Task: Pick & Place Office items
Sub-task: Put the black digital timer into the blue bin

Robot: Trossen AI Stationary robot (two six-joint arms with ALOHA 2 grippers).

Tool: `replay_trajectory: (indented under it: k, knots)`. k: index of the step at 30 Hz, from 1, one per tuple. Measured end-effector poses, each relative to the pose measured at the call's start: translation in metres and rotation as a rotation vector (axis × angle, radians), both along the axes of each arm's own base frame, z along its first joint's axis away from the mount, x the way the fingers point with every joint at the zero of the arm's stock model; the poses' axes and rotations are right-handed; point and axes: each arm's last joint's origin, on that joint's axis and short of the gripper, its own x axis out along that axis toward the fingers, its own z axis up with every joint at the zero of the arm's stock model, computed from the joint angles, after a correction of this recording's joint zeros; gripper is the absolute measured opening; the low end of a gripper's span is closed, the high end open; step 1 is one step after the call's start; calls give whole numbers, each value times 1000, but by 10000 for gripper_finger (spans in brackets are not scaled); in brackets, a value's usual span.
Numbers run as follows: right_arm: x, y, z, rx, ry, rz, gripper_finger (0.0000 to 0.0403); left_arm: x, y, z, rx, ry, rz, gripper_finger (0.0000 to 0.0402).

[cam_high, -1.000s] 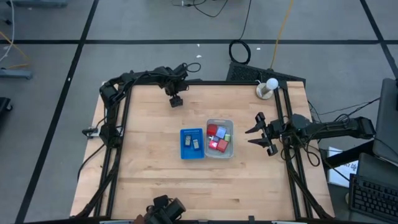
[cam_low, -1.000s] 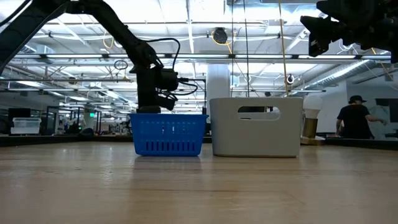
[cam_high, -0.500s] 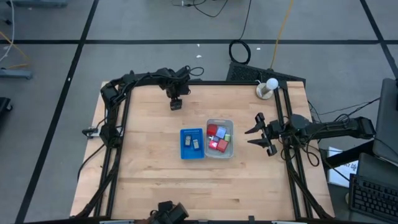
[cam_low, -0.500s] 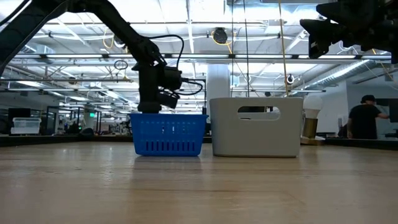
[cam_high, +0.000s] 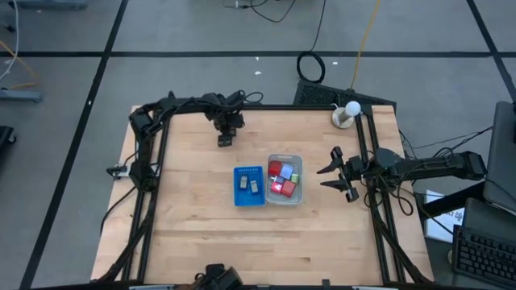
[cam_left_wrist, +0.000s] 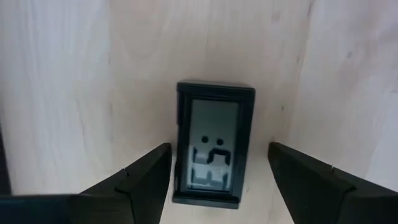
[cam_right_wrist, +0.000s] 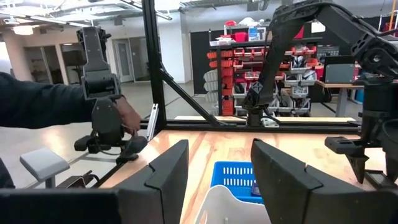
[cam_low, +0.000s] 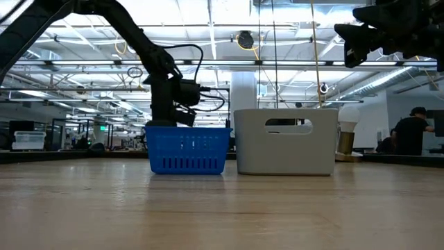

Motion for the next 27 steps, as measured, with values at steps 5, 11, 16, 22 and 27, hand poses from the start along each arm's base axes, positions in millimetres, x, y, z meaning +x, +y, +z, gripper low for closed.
replay_trajectory:
  k: [5,11,16,22,27]
  knots:
    - [0,0,0,1,0,0,164,-4,-4,-11,2,-10,36,271]
    - [0,0,0,1,0,0,164,-2,-5,-11,40,13,146,271]
    - [0,0,0,2,0,0,164,1,-9,-12,20,-5,148,271]
    - [0,0,0,2,0,1,164,5,-12,-12,36,-15,91,271]
    - [0,0,0,2,0,1,164,5,-12,-13,8,-31,48,261]
